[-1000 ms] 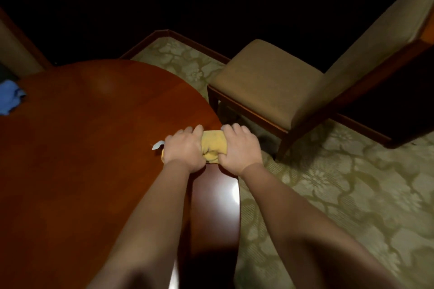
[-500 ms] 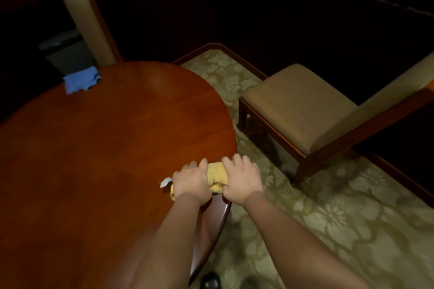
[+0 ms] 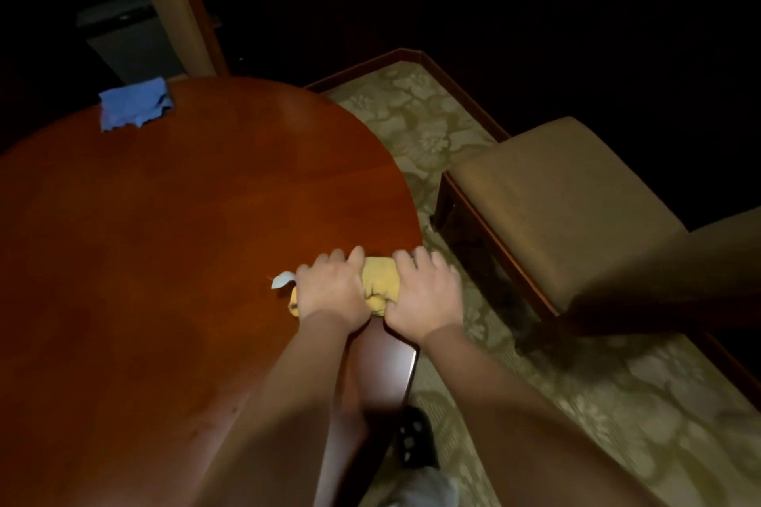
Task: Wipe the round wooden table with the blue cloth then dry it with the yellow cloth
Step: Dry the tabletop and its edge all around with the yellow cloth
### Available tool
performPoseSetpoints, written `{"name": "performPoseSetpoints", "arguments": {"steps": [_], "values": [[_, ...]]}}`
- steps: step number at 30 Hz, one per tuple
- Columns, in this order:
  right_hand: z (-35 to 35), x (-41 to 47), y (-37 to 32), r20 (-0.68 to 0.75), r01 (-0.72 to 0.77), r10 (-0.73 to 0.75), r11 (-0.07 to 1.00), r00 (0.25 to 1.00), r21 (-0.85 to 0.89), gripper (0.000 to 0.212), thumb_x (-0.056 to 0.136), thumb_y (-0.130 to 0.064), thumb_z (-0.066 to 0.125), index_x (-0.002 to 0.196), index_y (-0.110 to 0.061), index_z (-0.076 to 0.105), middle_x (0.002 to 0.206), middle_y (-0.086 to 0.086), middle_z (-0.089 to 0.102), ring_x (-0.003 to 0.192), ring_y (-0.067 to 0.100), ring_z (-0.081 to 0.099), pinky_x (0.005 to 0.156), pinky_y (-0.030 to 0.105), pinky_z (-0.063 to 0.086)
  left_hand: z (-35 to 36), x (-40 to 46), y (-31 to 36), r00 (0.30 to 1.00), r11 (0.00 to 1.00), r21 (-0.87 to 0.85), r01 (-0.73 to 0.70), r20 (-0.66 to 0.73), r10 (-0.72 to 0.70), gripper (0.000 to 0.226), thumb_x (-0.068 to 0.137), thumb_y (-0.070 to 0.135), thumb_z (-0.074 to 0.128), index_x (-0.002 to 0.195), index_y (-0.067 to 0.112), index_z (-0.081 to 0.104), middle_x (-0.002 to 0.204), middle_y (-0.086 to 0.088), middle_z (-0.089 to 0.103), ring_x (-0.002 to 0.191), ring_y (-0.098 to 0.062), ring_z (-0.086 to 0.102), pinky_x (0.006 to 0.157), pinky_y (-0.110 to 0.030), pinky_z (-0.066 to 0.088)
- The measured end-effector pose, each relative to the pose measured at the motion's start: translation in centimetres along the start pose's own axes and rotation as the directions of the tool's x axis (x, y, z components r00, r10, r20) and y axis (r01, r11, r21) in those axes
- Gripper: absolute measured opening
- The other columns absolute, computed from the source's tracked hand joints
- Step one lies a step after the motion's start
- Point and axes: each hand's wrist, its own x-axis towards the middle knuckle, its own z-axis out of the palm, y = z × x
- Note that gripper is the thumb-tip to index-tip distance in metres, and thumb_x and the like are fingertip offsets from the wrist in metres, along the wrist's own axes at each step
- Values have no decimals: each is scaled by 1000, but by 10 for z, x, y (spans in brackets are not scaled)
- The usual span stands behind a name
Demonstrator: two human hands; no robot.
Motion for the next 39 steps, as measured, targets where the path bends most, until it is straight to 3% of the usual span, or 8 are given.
{"name": "performPoseSetpoints", "arguments": {"steps": [5,9,17,23,34,39], "values": [[-9,80,15,78,62,-61,998,995,-11,55,71,-39,63,121,-18,51,110,6,53,105,30,49,78,39,40,-15,71,2,999,998,-42,50,-5,-50,48,76,36,60,118,24,39,110,-3,53,104,-27,52,81,-41,41],[-7,139,21,45,78,-79,997,996,4,50,70,-37,62,115,-16,54,106,7,54,101,30,51,76,38,39,-24,126,-4,995,994,-51,92,-21,-93,49,77,35,61,119,24,39,109,-5,54,102,-27,53,80,-41,41],[-5,189,23,52,119,-120,993,991,18,55,73,-38,60,123,-18,49,111,6,52,105,27,48,80,38,40,-37,170,-14,994,993,-61,105,-20,-107,49,76,36,62,119,23,40,107,-5,54,100,-28,54,77,-41,41],[-21,160,23,150,168,-167,986,974,10,54,75,-36,59,124,-20,44,115,6,49,109,27,46,82,39,40,-37,129,-6,987,982,-103,157,39,-153,48,75,32,64,115,24,39,106,-4,54,99,-27,54,78,-41,43],[-34,9,35,243,197,-200,980,949,37,54,76,-40,59,124,-22,42,117,4,48,111,26,44,87,39,41,-9,-24,40,978,975,-94,200,75,-194,43,76,30,60,113,24,38,108,-2,53,101,-25,52,75,-39,40],[-33,13,36,276,225,-231,973,933,53,53,75,-38,58,123,-22,41,117,4,48,111,26,45,85,39,40,-4,-25,41,969,964,-102,245,48,-241,42,76,34,60,112,25,38,107,0,53,99,-24,53,74,-38,38]]}}
